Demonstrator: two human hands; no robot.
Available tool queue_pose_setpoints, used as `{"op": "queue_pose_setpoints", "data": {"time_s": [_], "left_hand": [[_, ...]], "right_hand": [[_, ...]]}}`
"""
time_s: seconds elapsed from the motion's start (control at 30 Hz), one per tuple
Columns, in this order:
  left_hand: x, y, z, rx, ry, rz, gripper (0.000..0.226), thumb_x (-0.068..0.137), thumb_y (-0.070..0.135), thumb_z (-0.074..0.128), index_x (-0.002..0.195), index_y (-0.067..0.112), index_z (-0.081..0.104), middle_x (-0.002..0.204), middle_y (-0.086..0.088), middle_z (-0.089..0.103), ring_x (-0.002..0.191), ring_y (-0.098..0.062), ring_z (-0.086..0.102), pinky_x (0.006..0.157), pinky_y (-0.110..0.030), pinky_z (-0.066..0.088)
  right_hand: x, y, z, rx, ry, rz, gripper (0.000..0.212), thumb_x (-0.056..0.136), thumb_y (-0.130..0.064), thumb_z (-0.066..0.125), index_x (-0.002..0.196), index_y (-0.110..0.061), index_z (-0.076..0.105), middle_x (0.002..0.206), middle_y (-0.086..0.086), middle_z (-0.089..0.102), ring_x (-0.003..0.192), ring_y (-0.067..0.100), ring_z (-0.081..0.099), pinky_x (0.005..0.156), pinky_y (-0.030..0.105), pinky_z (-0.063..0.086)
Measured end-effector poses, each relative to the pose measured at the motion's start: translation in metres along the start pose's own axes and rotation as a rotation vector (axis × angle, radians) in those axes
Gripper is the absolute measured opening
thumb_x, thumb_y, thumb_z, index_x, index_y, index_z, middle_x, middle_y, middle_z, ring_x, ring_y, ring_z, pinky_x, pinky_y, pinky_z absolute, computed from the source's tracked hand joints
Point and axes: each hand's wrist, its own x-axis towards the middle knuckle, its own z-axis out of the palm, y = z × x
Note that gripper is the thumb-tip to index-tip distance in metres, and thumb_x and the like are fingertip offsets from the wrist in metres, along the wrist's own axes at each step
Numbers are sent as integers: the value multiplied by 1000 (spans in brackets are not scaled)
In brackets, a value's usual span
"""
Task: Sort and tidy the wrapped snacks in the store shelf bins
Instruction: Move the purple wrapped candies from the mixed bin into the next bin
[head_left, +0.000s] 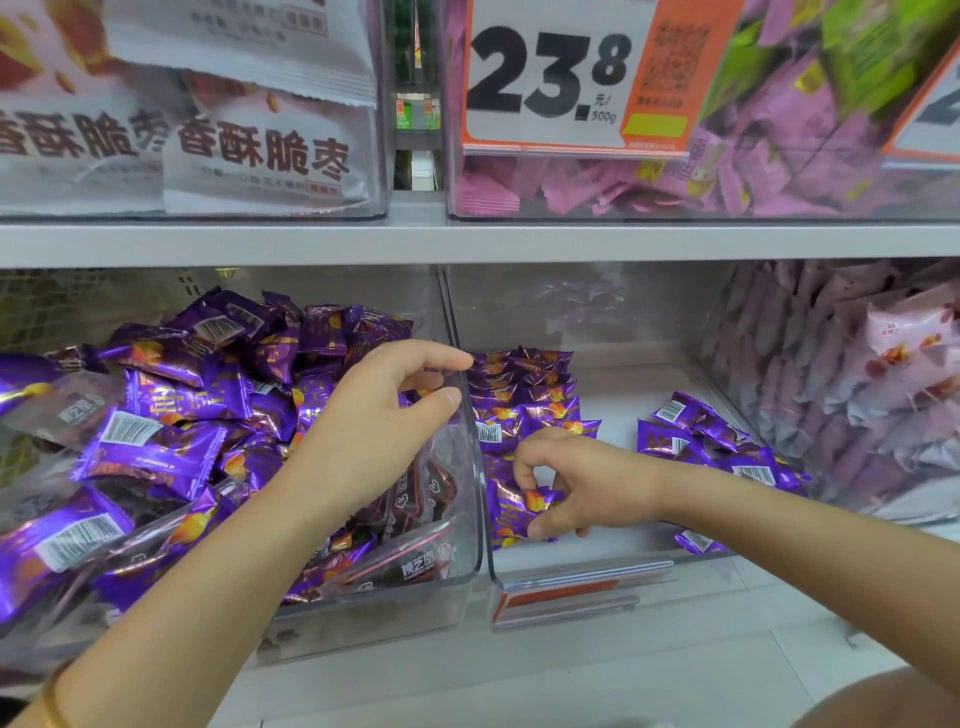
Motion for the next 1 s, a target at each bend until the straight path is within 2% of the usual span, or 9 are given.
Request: {"op": "queue_pose_setpoints", "data": {"time_s": [0.07, 0.17, 0.27, 0.37, 0.47, 0.57, 0.77, 0.9, 1.0], "left_hand": [[0, -1, 0, -5, -1, 2, 30, 88, 12, 58, 101, 38, 63, 115, 7, 59, 105, 3, 54, 90, -16, 40], [0, -1, 0, -11, 1, 5, 30, 87, 12, 58, 101, 38, 63, 114, 5, 59, 104, 1, 55, 91, -17, 41], [0, -1, 0, -10, 3, 4, 29, 88, 11, 58, 102, 36, 64, 114, 5, 59, 104, 2, 55, 89, -14, 41], [0, 0, 1, -24, 5, 13, 30, 87, 9, 58, 101, 35, 64, 115, 3, 59, 103, 1, 55, 90, -16, 41], [0, 0, 1, -24, 1, 14, 29, 88, 10, 57, 102, 35, 64, 116, 4, 58, 103, 2, 55, 90, -16, 41], [-1, 0, 0, -29, -3, 11, 29, 88, 10, 57, 102, 34, 64, 117, 5, 58, 104, 2, 55, 91, -17, 41], [-1, 1, 0, -27, 0, 14, 29, 88, 10, 57, 101, 35, 64, 117, 5, 58, 103, 3, 55, 91, -17, 43], [-1, 1, 0, -28, -4, 10, 28, 88, 11, 57, 102, 34, 64, 117, 8, 57, 103, 6, 54, 82, -9, 42], [-2, 0, 0, -34, -5, 9, 28, 88, 11, 57, 101, 35, 64, 117, 7, 58, 104, 5, 54, 85, -12, 41]], "right_hand": [[-1, 0, 1, -53, -18, -24, 33, 74, -14, 77, 82, -25, 46, 104, 2, 38, 68, 7, 45, 52, 31, 55], [0, 1, 3, -99, -19, -64, 37, 71, -16, 79, 82, -30, 46, 106, 3, 39, 85, 14, 46, 75, 42, 55], [0, 1, 2, -164, -41, -112, 33, 71, -16, 80, 88, -19, 51, 105, 1, 37, 84, 7, 39, 74, 10, 40], [-1, 0, 3, -221, -64, -115, 35, 71, -15, 79, 94, -7, 54, 102, 1, 34, 73, -6, 36, 64, 5, 34], [1, 0, 5, -296, -9, -112, 32, 73, -16, 76, 92, -7, 52, 100, 3, 33, 75, 1, 38, 65, 16, 37], [4, 0, 5, -368, 54, -81, 29, 74, -12, 69, 83, -16, 42, 96, 3, 32, 83, 27, 45, 74, 35, 44], [8, -10, 6, -496, 98, -3, 30, 77, -16, 64, 87, -19, 36, 99, 0, 31, 84, 27, 47, 71, 37, 46], [8, -10, 6, -461, 142, 33, 34, 74, -15, 67, 85, -17, 35, 97, 0, 35, 85, 26, 47, 73, 39, 46], [6, -7, 7, -375, 178, 78, 40, 73, -13, 70, 88, -15, 34, 100, 6, 45, 86, 27, 48, 74, 39, 45]]}}
